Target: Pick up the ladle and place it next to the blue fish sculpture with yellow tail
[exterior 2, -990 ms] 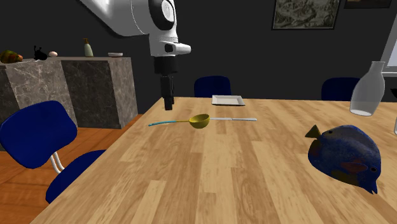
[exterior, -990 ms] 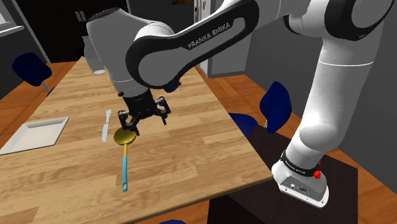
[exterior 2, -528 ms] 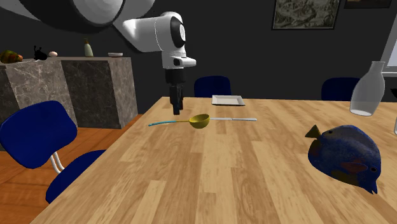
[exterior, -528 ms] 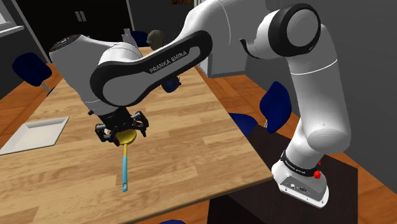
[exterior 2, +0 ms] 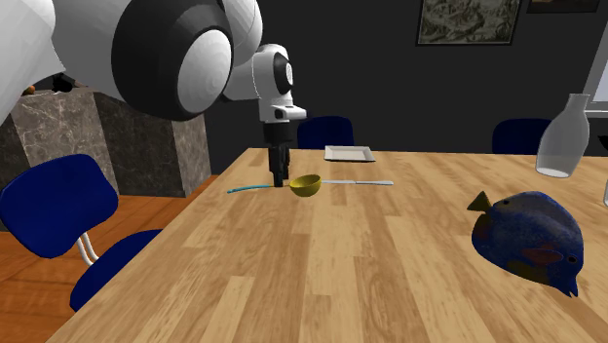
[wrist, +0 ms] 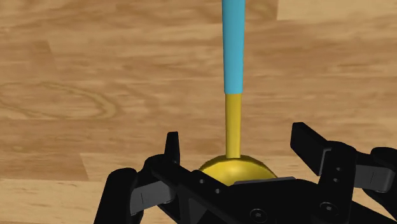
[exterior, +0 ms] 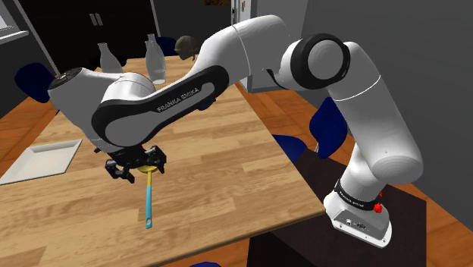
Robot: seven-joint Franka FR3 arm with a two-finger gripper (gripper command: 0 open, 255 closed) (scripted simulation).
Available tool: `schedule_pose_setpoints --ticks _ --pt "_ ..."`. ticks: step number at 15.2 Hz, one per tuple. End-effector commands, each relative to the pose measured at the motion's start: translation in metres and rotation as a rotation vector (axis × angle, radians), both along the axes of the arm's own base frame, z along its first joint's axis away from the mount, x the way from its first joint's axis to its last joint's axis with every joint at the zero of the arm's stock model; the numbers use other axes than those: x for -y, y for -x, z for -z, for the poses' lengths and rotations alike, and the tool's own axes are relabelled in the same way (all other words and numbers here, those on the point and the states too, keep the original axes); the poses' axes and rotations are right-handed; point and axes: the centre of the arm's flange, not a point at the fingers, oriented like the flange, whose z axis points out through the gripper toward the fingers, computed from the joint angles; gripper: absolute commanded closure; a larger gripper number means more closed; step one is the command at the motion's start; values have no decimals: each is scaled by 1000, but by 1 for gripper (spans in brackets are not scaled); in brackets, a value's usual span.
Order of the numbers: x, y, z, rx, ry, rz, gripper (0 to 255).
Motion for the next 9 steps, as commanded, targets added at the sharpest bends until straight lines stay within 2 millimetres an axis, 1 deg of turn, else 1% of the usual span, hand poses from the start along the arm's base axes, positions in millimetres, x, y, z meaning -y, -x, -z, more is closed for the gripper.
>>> schedule_pose_setpoints --ticks 1,3,9 --pt "3 0 12 0 0 0 0" --pt "5 1 20 0 0 0 0" --pt "5 1 20 0 0 0 0"
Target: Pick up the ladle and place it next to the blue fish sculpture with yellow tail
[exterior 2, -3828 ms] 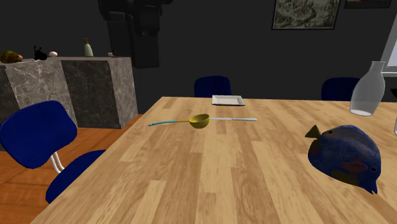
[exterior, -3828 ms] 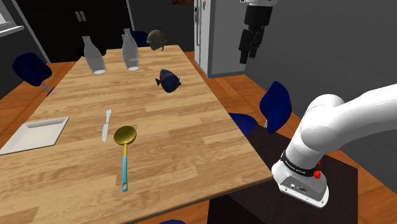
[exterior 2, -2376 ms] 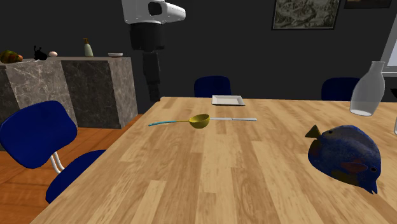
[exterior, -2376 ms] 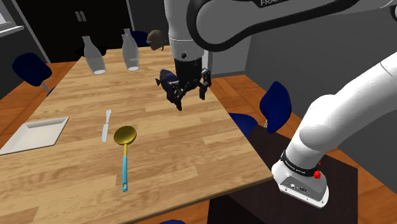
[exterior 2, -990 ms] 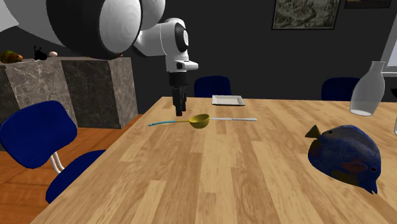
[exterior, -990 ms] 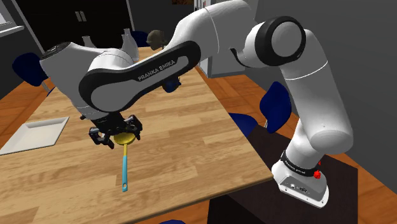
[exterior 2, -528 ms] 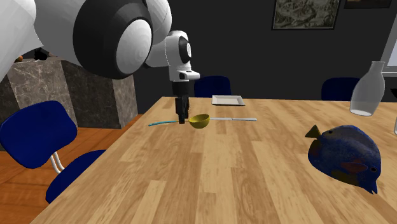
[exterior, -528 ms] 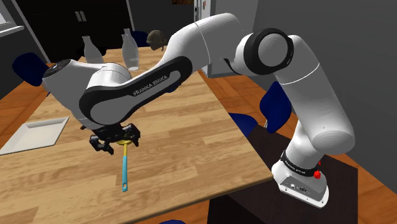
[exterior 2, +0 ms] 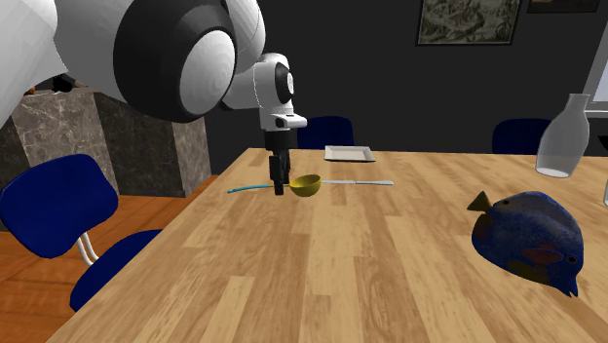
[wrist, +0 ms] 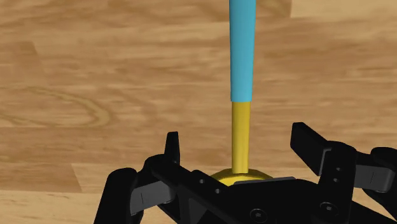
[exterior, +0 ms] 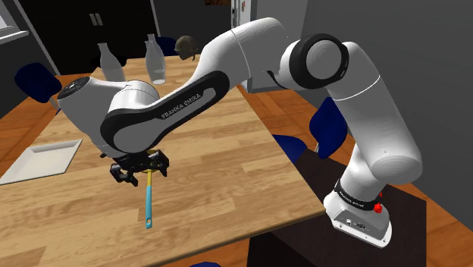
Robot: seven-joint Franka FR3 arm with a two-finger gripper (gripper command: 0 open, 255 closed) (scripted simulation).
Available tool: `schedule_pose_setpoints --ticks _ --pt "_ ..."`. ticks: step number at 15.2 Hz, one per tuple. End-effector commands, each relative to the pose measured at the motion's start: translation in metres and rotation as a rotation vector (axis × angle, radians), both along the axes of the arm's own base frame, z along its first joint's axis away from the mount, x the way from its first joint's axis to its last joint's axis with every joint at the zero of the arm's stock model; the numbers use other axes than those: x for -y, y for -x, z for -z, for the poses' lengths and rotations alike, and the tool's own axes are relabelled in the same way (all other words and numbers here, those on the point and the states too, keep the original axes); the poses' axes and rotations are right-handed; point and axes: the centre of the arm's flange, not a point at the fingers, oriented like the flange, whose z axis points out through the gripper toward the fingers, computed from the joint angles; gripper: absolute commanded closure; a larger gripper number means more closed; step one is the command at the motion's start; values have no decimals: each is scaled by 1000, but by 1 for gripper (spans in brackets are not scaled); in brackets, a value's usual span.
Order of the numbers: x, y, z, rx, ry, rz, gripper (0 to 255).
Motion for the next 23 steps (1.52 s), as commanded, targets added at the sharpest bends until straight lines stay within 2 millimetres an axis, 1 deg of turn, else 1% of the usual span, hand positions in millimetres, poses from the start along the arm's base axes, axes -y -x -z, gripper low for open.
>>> schedule_pose_setpoints --ticks 1,2,11,23 --pt "0 0 0 0 0 0 0" --pt "0 0 0 0 0 0 255" --pt "0 0 0 0 0 0 255" --pt "0 0 -63 0 0 0 255"
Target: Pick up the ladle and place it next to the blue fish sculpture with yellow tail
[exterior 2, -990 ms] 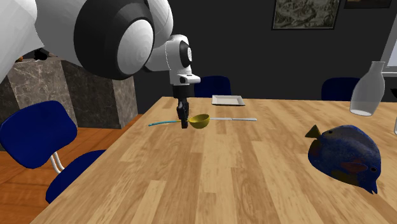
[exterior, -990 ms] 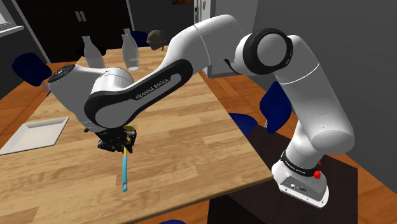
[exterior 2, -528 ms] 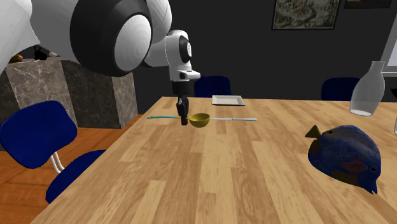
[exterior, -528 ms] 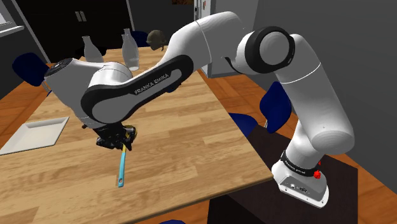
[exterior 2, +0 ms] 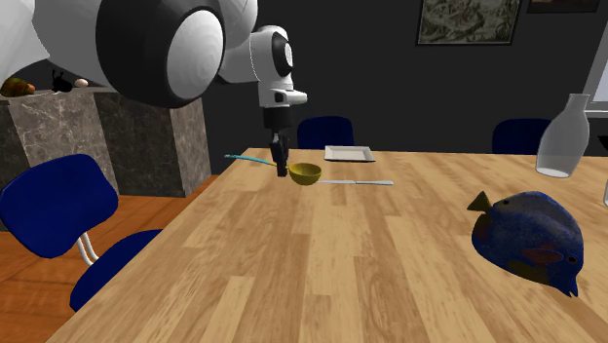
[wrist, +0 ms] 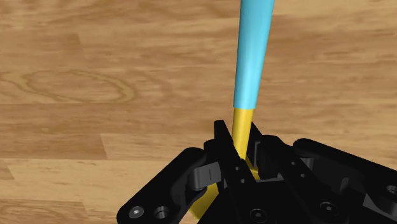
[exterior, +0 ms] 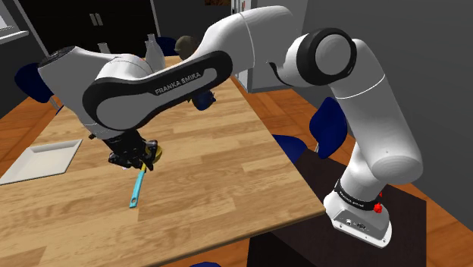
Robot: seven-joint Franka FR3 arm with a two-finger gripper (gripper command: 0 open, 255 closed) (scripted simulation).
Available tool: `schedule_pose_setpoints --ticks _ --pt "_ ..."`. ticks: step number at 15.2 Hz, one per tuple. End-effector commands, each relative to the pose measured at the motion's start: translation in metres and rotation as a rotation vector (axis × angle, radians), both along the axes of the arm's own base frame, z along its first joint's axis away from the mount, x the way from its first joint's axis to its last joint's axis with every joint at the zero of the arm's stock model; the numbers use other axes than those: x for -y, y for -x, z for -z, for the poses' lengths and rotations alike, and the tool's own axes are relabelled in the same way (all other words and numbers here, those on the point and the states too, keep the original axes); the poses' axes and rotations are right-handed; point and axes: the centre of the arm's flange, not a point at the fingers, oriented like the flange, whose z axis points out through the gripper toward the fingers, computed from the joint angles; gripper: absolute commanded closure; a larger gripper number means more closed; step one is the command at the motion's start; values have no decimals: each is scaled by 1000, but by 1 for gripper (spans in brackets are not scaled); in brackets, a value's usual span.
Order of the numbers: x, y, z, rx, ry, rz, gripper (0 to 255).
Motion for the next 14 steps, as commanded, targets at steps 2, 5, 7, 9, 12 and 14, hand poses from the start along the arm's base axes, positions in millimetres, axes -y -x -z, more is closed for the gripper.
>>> schedule_pose_setpoints --ticks 2,5,7,9,12,14 --pt "0 0 -15 0 0 0 255" --pt "0 0 -31 0 0 0 255" --pt "0 0 -42 0 0 0 255" --pt "0 0 -52 0 0 0 255" --pt "0 0 -68 0 0 0 255" --pt "0 0 -79 0 0 0 255"
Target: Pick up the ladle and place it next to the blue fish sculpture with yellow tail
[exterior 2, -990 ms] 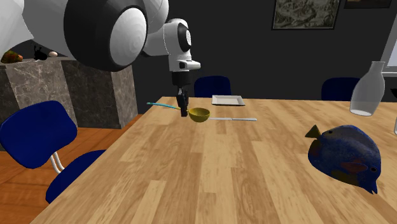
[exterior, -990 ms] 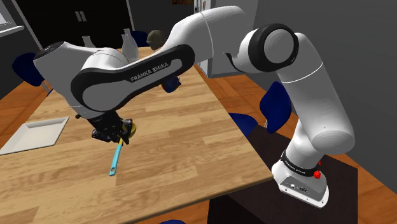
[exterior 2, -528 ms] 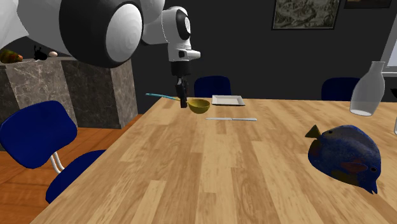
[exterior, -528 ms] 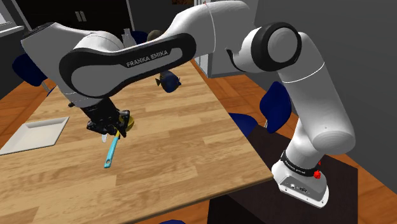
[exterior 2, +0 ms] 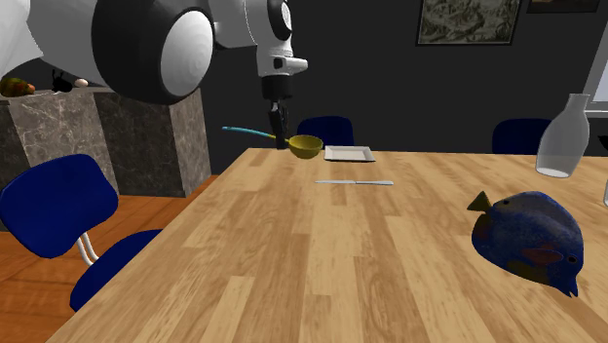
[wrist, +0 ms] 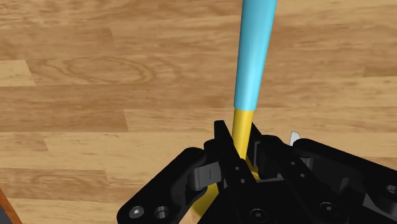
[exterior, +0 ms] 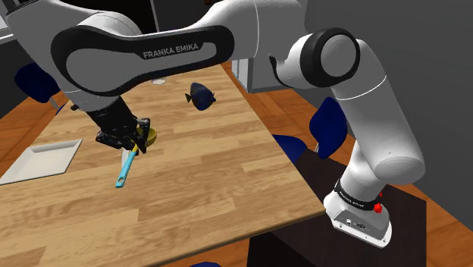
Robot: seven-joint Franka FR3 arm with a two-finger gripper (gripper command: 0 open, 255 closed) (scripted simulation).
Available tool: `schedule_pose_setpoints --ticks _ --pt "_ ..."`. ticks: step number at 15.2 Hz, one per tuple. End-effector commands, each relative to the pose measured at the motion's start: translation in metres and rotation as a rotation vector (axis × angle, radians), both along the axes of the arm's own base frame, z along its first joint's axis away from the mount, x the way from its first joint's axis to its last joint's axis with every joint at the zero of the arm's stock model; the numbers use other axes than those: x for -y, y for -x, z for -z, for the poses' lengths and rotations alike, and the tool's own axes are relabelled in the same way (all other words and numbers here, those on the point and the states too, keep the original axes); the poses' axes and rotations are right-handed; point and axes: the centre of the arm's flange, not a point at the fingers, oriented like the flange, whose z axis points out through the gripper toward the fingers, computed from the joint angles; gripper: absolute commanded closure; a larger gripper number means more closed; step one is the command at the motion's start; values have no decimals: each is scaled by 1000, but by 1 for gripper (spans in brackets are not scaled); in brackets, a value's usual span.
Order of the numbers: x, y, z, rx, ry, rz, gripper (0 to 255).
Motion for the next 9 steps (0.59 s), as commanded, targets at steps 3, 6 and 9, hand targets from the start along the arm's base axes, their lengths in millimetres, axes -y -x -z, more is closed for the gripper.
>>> schedule_pose_setpoints --ticks 3,6,9 --pt "0 1 -21 0 0 0 255" --pt "0 1 -37 0 0 0 255" --pt "0 1 -53 0 0 0 255"
